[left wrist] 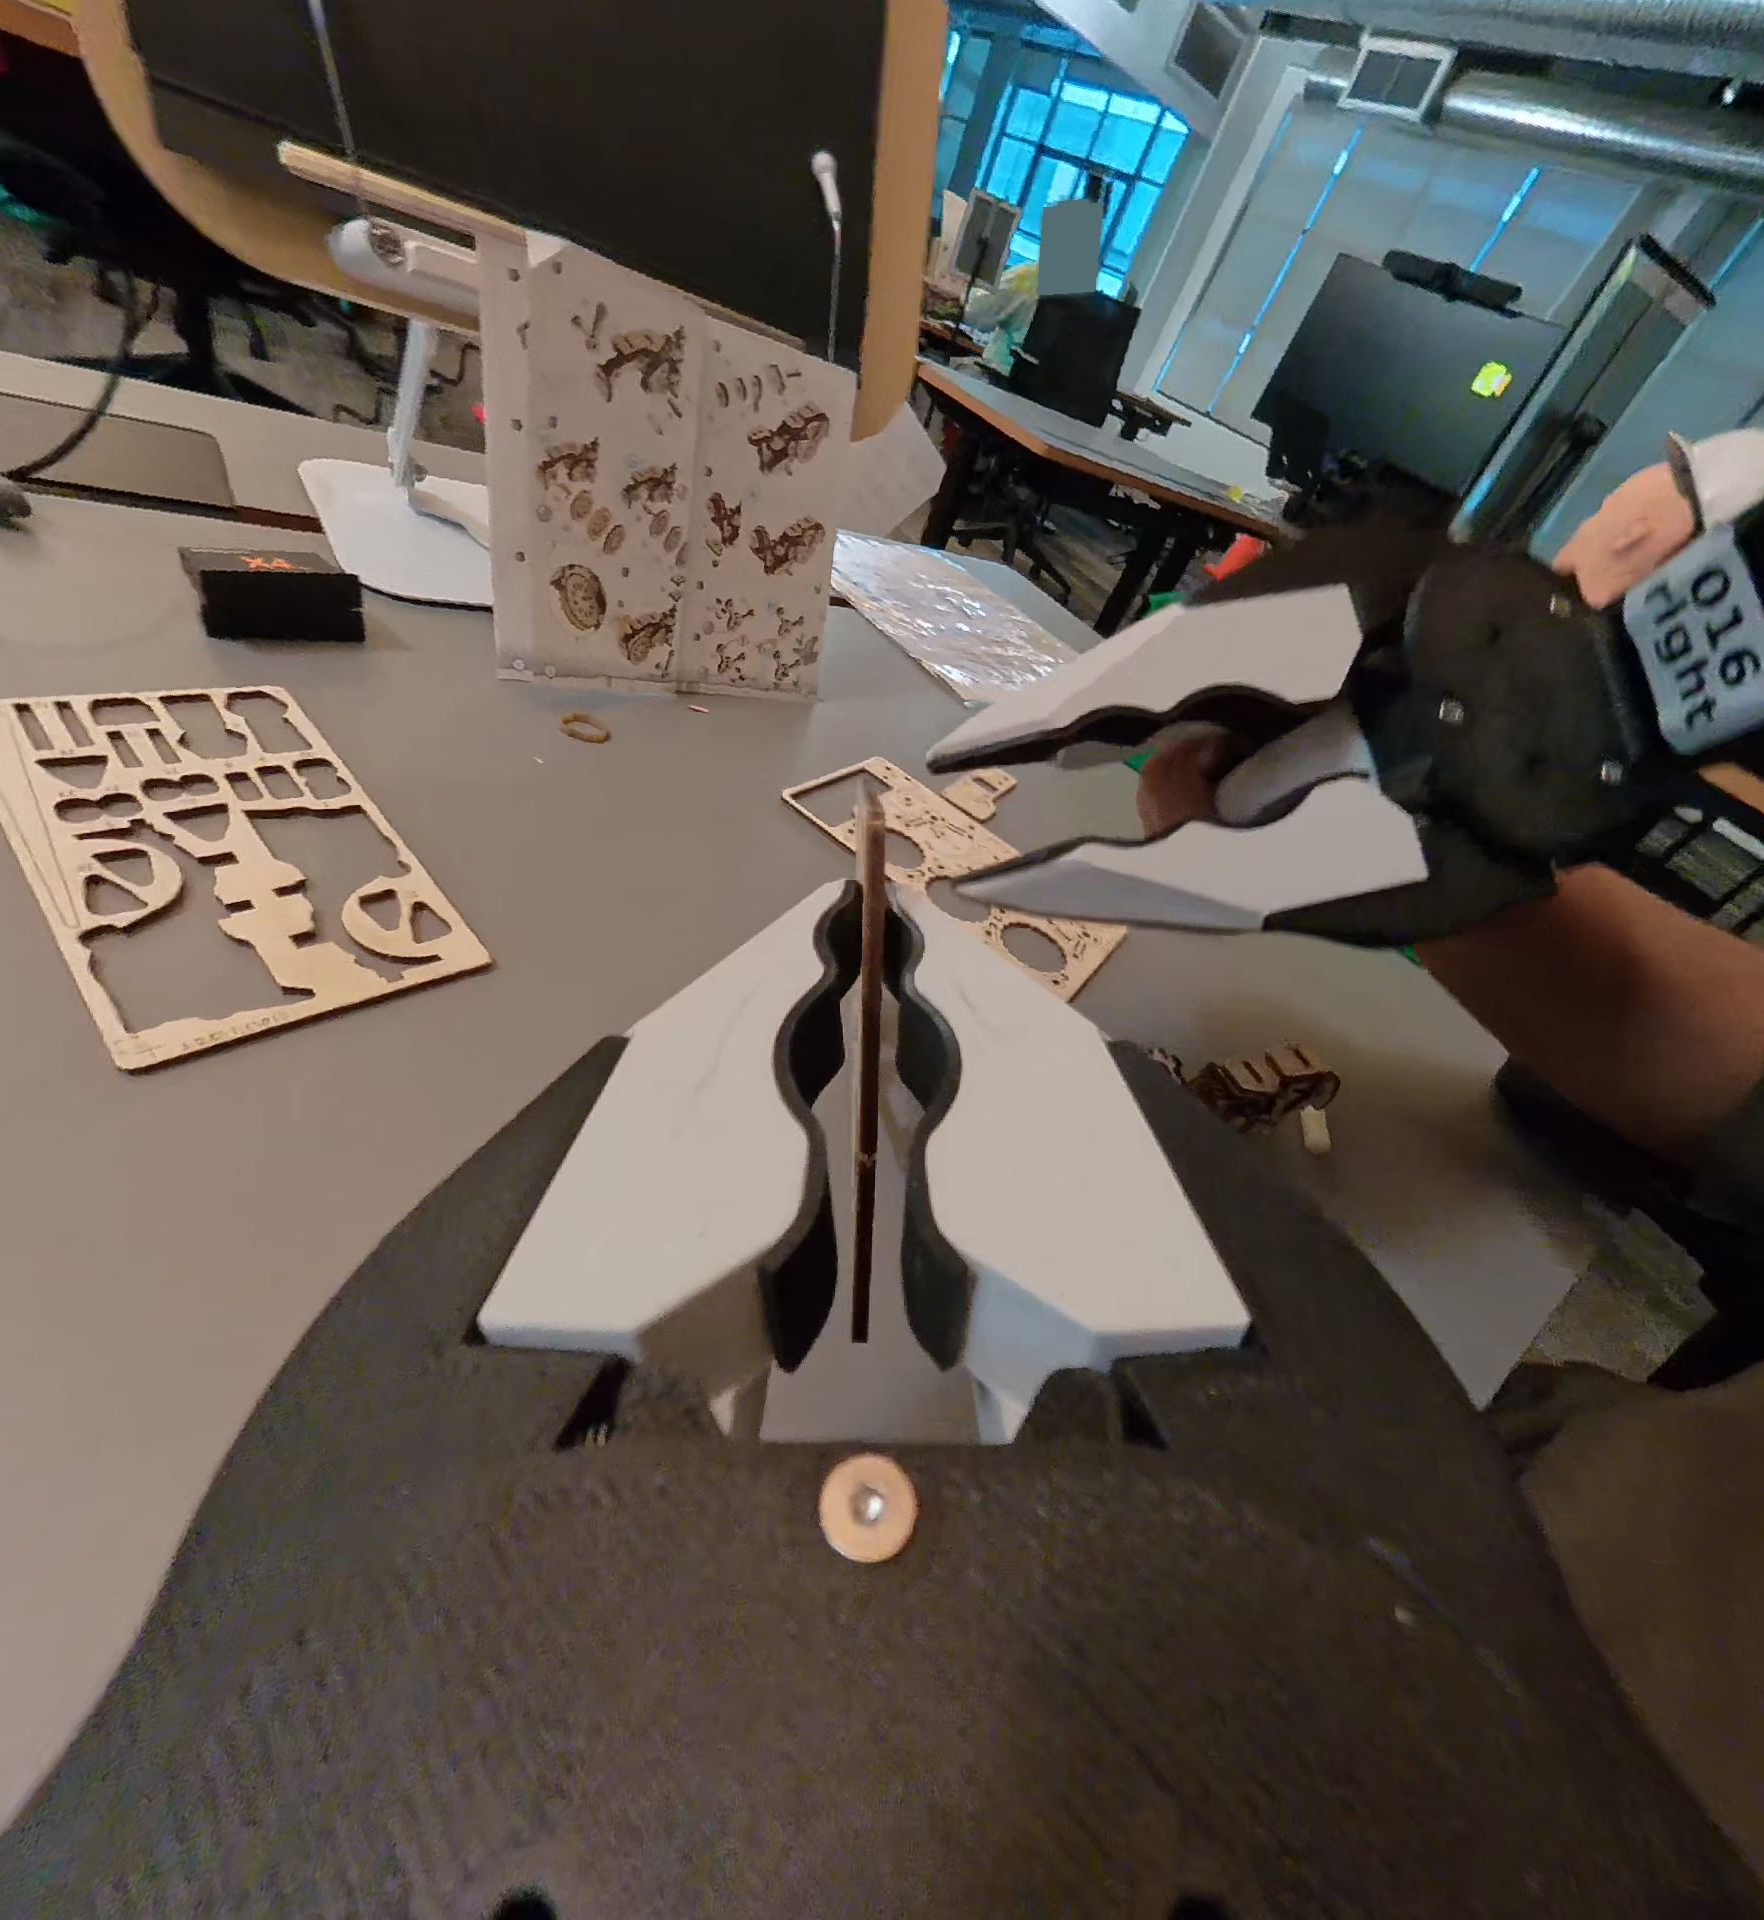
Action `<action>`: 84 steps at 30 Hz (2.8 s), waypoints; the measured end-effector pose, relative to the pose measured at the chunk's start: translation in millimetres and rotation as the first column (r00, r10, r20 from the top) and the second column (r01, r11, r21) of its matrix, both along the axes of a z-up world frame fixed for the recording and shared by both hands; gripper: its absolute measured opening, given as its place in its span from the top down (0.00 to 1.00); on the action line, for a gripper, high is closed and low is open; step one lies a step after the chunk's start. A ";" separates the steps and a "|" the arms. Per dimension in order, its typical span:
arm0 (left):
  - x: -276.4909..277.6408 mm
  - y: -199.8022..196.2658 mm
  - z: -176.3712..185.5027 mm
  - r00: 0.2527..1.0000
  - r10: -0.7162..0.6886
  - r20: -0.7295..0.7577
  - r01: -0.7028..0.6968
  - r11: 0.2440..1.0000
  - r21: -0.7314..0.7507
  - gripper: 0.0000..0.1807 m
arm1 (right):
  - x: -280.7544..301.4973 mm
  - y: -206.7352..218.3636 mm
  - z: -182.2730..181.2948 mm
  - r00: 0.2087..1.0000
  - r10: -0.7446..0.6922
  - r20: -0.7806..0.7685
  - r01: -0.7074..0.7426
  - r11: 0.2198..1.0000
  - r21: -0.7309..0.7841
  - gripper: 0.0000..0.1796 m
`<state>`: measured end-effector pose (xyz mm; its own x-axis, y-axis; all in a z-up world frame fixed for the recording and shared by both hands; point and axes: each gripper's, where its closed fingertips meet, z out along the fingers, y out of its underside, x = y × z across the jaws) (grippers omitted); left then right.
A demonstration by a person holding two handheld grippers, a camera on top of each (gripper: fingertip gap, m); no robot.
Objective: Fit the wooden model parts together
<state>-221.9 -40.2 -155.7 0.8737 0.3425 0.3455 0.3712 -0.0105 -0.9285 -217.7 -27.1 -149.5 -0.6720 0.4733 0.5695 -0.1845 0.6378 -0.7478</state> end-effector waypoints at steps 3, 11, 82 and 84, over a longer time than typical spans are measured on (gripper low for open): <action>-6.0 -5.9 6.7 0.999 0.042 -0.033 -0.041 0.998 0.037 1.00 | -10.1 -2.2 -9.5 0.990 -0.094 0.108 0.108 0.986 -0.127 0.86; -3.8 -8.3 19.2 0.984 0.111 -0.137 -0.103 0.993 0.062 1.00 | -9.8 -10.8 0.9 0.965 -0.079 0.250 0.168 0.919 -0.357 0.94; 42.7 6.2 7.4 0.677 -0.190 -0.711 0.022 0.971 -0.239 1.00 | 23.6 -6.7 -4.3 0.990 0.143 0.019 -0.144 0.981 0.132 0.80; 45.4 4.8 -2.2 0.553 -0.251 -0.794 -0.017 0.950 -0.312 1.00 | 30.9 -4.9 -13.7 0.982 0.188 0.030 -0.190 0.962 0.195 0.85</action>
